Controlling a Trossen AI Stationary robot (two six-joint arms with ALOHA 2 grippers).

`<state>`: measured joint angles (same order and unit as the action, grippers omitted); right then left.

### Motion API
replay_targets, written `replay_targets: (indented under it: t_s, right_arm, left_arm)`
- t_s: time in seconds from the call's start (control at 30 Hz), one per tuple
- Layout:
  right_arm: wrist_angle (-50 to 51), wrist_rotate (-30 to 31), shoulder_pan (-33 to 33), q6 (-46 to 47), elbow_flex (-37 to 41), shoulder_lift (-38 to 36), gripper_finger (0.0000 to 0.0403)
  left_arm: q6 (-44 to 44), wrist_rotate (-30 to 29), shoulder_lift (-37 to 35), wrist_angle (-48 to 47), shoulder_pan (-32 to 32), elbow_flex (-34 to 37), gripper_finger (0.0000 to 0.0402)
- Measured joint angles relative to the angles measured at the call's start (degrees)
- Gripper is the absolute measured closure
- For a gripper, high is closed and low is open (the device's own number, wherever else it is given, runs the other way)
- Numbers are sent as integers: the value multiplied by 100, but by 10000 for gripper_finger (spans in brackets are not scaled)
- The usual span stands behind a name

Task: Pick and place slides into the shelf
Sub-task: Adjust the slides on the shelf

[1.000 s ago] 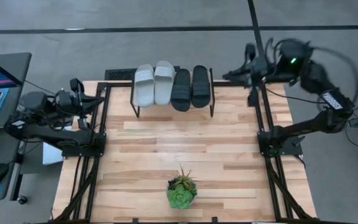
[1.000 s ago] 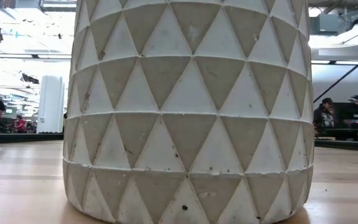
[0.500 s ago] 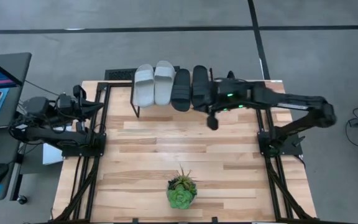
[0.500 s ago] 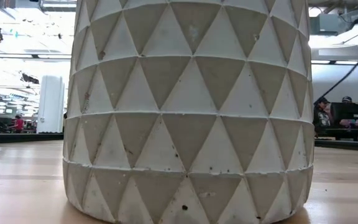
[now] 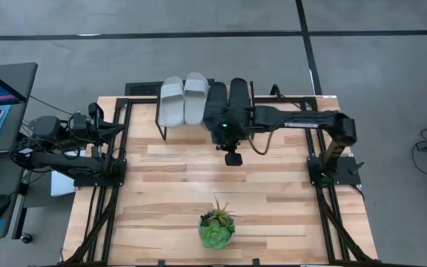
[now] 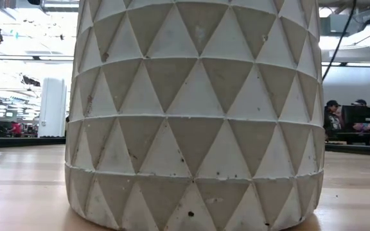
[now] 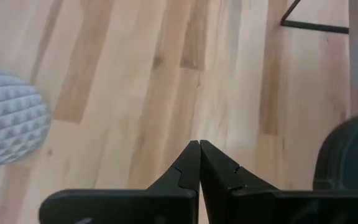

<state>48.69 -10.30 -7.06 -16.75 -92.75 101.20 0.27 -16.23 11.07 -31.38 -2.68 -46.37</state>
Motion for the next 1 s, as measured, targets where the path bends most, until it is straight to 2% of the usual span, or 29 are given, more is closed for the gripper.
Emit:
replay_targets:
  t_s: [0.3, 1.0]
  right_arm:
    - [70, 31, -299, -241, -325, 580, 403]
    - [59, 399, -837, -437, -330, 594, 403]
  left_arm:
    - [4, 2, 0, -20, 0, 0, 401]
    - [28, 2, 0, -24, 0, 0, 401]
